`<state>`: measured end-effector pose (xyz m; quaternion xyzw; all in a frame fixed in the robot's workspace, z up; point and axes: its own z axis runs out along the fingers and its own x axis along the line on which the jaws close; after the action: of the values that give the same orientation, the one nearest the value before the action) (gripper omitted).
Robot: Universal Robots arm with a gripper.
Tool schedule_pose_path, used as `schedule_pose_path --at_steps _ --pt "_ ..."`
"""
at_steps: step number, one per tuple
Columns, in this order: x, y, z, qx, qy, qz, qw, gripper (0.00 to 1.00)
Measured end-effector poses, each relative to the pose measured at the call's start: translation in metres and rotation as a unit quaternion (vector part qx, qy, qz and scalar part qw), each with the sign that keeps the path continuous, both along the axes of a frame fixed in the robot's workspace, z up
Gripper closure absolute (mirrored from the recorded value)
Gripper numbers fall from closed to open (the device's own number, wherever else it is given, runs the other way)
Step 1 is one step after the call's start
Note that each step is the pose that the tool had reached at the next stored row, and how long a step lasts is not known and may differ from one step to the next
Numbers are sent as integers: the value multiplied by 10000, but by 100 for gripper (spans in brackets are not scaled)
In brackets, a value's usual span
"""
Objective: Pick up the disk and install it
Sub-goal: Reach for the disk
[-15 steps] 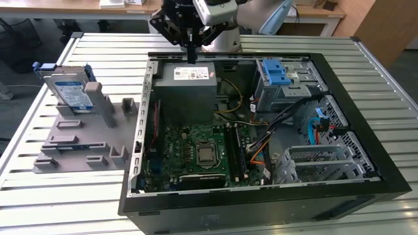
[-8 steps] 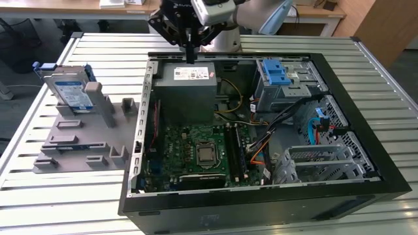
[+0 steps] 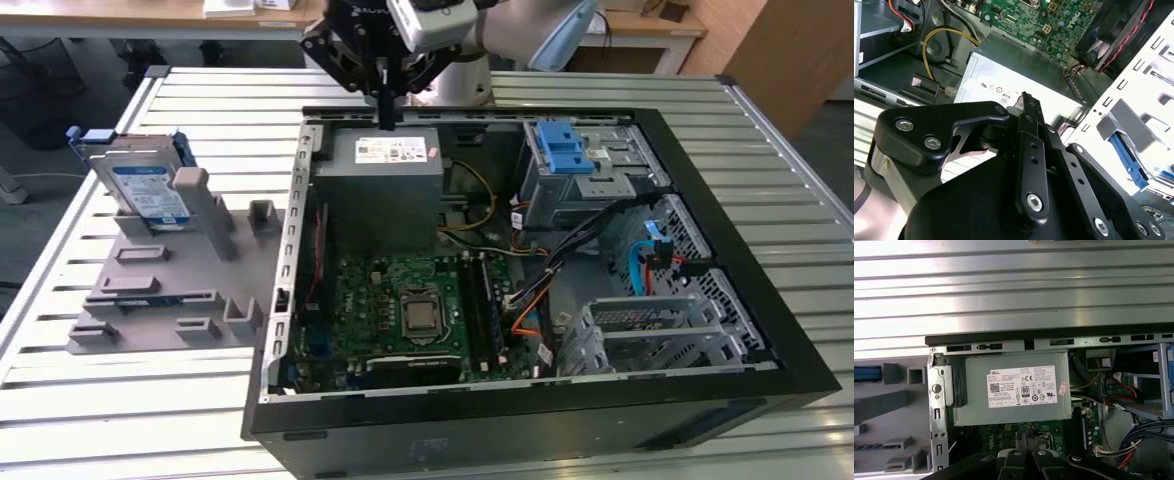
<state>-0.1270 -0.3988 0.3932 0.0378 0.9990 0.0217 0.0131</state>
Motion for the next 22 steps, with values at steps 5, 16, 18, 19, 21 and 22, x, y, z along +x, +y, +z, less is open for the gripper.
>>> schedule_pose_path --at_steps 5,16,18,19,21,22 --pt "-34 3 -1 0 0 0 10000 89" --pt "-112 10 -1 0 0 0 10000 89" --pt "-127 12 -1 0 0 0 10000 89" --pt "-136 13 -1 0 0 0 10000 89" --pt "-153 17 -1 0 0 0 10000 89" --pt "-161 19 -1 0 0 0 10000 89"
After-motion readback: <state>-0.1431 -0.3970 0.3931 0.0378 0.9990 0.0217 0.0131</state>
